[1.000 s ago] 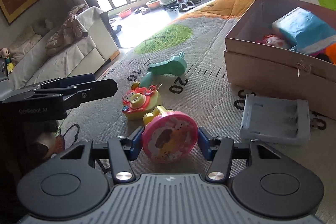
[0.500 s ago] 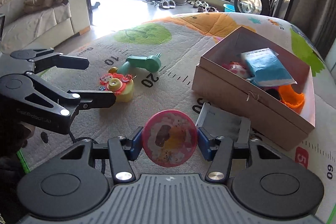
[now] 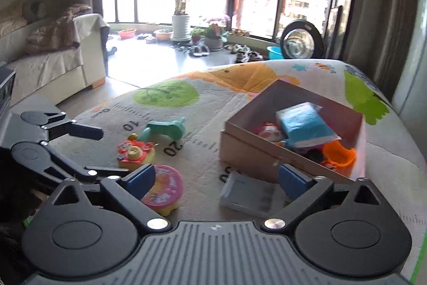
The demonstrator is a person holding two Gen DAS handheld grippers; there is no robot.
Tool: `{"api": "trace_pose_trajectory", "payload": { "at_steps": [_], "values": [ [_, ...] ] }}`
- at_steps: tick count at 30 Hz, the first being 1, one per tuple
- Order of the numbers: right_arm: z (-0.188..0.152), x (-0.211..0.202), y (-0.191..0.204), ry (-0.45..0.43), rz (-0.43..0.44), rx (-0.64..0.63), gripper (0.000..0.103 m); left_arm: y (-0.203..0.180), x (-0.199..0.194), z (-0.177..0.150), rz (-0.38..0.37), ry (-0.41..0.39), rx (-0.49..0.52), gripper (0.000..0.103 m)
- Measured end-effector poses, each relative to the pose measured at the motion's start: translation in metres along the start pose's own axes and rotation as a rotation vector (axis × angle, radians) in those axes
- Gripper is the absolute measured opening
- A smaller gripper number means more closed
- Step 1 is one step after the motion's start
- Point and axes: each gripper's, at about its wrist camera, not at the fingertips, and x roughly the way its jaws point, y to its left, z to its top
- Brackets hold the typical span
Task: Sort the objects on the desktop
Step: 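Grasp the grey battery charger with the right gripper while the left gripper grasps the pink round toy, then carry the charger into the box with the right gripper while the left gripper carries the pink toy there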
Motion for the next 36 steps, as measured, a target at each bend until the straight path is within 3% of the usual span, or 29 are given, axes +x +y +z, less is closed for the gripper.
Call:
{"api": "trace_pose_trajectory", "payload": {
  "at_steps": [5,10,17,19,34,35,36],
  "values": [
    [-0.021,0.020,-0.032,0.066,-0.132,0.147,0.103,-0.036,0.016,-0.009,-0.056,0.033,0.107,0.103],
    [-0.033,0.056,-0.040,0.111,-0.103,0.274,0.103,-0.059,0.027,-0.019,-0.023,0.055,0.215,0.103],
    [-0.027,0.099,-0.033,0.175,-0.153,0.285,0.103,-0.056,0.028,-0.020,-0.004,0.070,0.203,0.103],
    [-0.030,0.096,-0.031,0.170,-0.154,0.268,0.091,-0.055,0.028,-0.018,-0.005,0.071,0.189,0.103],
    [-0.070,0.009,-0.041,0.119,-0.184,0.185,0.091,-0.070,0.049,-0.001,0.024,0.088,0.148,0.103],
    [-0.071,0.004,-0.041,0.115,-0.186,0.178,0.091,-0.070,0.049,0.000,0.025,0.087,0.145,0.101],
    [-0.072,0.000,-0.040,0.109,-0.188,0.171,0.091,-0.071,0.049,0.002,0.026,0.086,0.145,0.093]
  ]
}}
